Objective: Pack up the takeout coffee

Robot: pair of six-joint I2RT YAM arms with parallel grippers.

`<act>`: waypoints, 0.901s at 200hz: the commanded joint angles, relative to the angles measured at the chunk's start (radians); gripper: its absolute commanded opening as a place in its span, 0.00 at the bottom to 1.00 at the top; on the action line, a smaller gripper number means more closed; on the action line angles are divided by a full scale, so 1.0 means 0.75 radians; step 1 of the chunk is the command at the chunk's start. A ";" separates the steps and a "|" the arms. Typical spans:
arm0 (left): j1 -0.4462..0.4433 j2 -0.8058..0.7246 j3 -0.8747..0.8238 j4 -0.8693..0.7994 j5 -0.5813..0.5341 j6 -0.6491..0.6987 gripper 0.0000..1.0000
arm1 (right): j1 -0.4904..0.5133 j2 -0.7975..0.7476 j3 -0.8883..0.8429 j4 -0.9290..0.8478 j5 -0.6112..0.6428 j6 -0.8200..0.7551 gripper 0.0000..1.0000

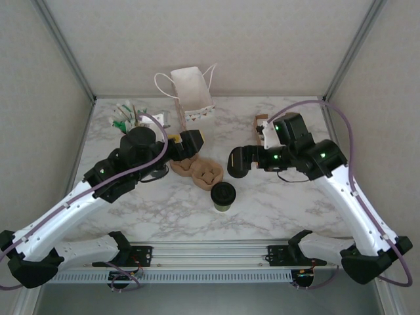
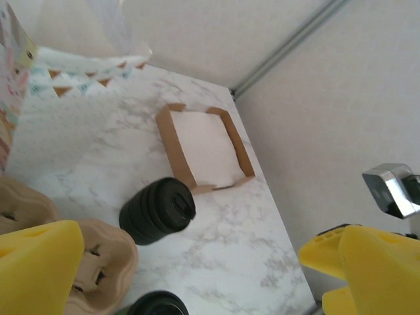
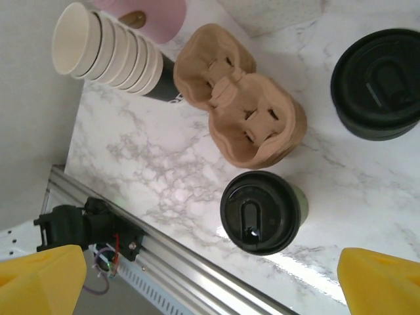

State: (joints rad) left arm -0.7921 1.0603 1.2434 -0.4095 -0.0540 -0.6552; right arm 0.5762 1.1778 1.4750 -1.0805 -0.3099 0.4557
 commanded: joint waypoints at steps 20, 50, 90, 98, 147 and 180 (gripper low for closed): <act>0.024 0.006 0.026 -0.060 -0.091 0.046 1.00 | -0.012 0.085 0.095 -0.157 0.198 0.106 0.99; 0.023 -0.022 -0.149 -0.062 0.015 0.071 1.00 | -0.013 0.002 -0.078 0.067 0.183 0.059 0.99; 0.027 -0.179 -0.305 -0.145 -0.042 -0.132 1.00 | -0.016 -0.043 -0.106 0.230 0.140 0.066 0.99; 0.027 -0.220 -0.332 -0.150 -0.026 -0.158 1.00 | -0.017 -0.026 -0.086 0.216 0.098 0.056 0.99; 0.027 -0.417 -0.457 -0.164 -0.050 -0.211 1.00 | -0.015 0.045 0.001 0.210 0.052 -0.058 0.95; 0.027 -0.430 -0.484 -0.146 -0.090 -0.233 1.00 | -0.007 0.190 0.202 0.143 0.017 -0.141 0.85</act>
State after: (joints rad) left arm -0.7807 0.7410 0.9089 -0.5133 -0.0757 -0.7956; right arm 0.5720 1.2610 1.5169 -0.9417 -0.2634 0.4160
